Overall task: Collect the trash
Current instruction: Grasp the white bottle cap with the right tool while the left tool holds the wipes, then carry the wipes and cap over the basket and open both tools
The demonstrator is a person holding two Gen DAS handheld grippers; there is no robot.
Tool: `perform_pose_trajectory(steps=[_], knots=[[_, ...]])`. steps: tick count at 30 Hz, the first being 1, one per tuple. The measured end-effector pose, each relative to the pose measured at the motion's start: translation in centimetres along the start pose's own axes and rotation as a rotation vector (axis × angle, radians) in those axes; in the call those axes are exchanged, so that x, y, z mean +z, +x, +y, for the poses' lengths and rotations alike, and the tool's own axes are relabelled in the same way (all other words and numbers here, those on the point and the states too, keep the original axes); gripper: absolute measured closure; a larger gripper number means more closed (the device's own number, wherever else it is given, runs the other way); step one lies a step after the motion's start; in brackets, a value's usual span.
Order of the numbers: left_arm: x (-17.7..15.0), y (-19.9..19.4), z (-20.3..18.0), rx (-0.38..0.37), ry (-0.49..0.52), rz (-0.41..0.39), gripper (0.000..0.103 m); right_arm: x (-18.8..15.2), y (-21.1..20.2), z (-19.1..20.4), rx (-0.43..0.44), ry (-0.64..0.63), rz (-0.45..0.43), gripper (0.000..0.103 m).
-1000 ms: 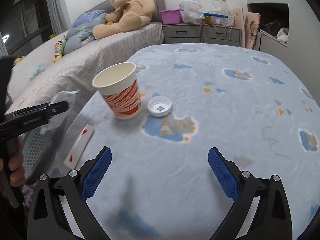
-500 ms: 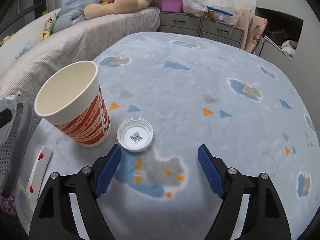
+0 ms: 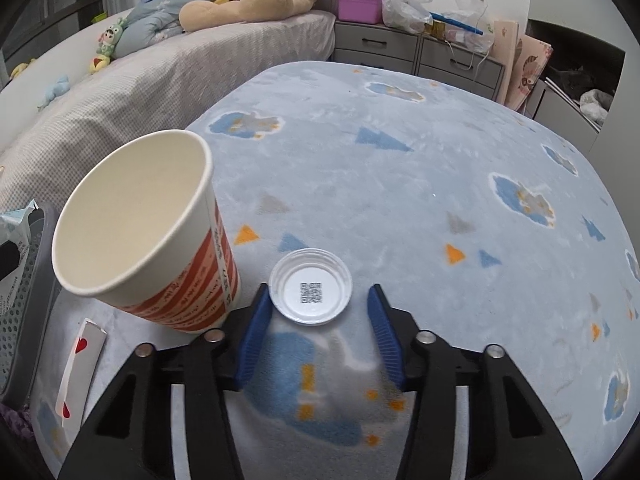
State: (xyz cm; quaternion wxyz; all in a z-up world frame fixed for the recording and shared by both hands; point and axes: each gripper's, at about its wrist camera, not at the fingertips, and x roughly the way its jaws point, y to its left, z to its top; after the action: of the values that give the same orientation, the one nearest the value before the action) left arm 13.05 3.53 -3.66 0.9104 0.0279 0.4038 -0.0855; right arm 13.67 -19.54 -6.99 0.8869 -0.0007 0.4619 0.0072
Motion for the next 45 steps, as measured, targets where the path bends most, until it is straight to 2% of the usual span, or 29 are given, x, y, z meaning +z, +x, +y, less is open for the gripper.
perform_pose_trajectory(steps=[1,8,22,33,45], knots=[[0.0,0.0,0.0,0.0,0.0,0.0,0.058,0.1,-0.1,0.0,0.002,-0.001,-0.002,0.064],[-0.1,0.1,0.1,0.007,-0.002,0.004,0.058,-1.1,-1.1,-0.1,-0.007,0.031,-0.01,0.064],[-2.4,-1.8,0.9,0.024,0.008,-0.022,0.058,-7.0,-6.5,1.3,-0.025,0.098,-0.015,0.064],[-5.7,-4.1,4.5,0.067,-0.033,-0.015,0.058,-8.7,-9.9,6.4,0.023,0.045,-0.053,0.064],[-8.4,-4.9,9.5,0.147,-0.09,0.024,0.058,-6.7,-10.4,15.0,0.183,-0.054,-0.091,0.064]])
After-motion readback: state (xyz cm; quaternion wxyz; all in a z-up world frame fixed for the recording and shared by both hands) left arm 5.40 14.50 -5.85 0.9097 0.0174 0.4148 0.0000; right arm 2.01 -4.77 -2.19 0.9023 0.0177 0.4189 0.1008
